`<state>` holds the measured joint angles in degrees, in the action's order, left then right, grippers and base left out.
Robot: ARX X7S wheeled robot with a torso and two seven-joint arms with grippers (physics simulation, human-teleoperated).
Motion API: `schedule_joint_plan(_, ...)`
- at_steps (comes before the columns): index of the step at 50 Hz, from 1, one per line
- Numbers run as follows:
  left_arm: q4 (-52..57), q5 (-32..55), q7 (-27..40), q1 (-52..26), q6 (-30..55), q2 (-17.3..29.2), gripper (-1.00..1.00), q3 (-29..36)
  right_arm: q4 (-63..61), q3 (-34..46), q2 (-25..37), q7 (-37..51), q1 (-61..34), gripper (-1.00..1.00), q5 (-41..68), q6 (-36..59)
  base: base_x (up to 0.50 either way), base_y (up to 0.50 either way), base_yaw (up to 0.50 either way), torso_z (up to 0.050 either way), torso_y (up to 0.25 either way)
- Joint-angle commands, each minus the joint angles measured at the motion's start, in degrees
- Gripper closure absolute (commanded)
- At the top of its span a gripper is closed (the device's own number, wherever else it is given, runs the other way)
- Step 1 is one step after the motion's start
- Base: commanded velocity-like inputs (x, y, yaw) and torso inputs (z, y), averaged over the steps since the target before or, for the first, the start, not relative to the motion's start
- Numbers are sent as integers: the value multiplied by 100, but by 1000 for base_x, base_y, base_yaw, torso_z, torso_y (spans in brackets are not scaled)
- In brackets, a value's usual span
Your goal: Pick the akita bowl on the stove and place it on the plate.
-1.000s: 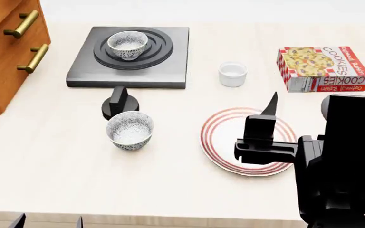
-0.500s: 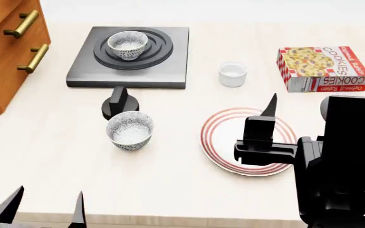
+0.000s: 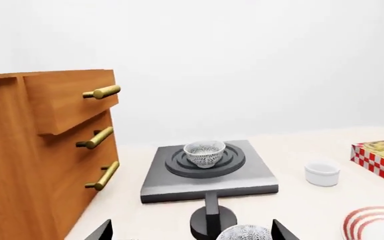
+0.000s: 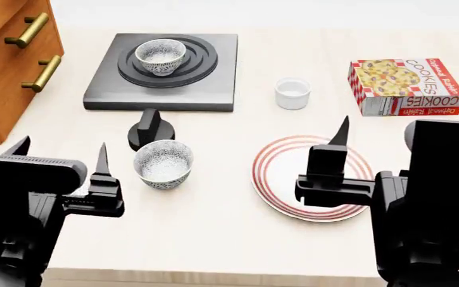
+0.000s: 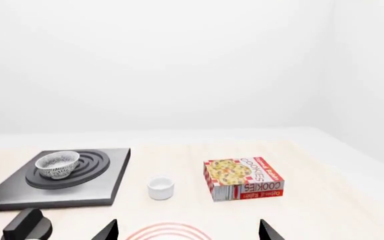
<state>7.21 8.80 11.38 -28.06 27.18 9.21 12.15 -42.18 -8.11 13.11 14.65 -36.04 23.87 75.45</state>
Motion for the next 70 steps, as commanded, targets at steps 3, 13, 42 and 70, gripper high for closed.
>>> schedule_joint_plan(3,-531,304,205,-1186,1098,-237,-100,-285,-19,-15,8,33,9,-100,48,-28,0,0,0,0,0)
schedule_joint_plan(13,-608,245,137,-1412,1186,-159,-100,-19,-53,-44,12,60,-6,-100,98,3,0,0,0,0,0)
schedule_joint_plan(42,-612,399,237,-1467,1167,-96,-100,-25,16,-51,43,100,44,-100,190,-110,0,-64,0,0,0)
schedule_joint_plan(70,-529,527,305,-1475,1199,-41,-100,43,-6,-65,64,194,-16,-100,304,-39,0,-305,0,0,0)
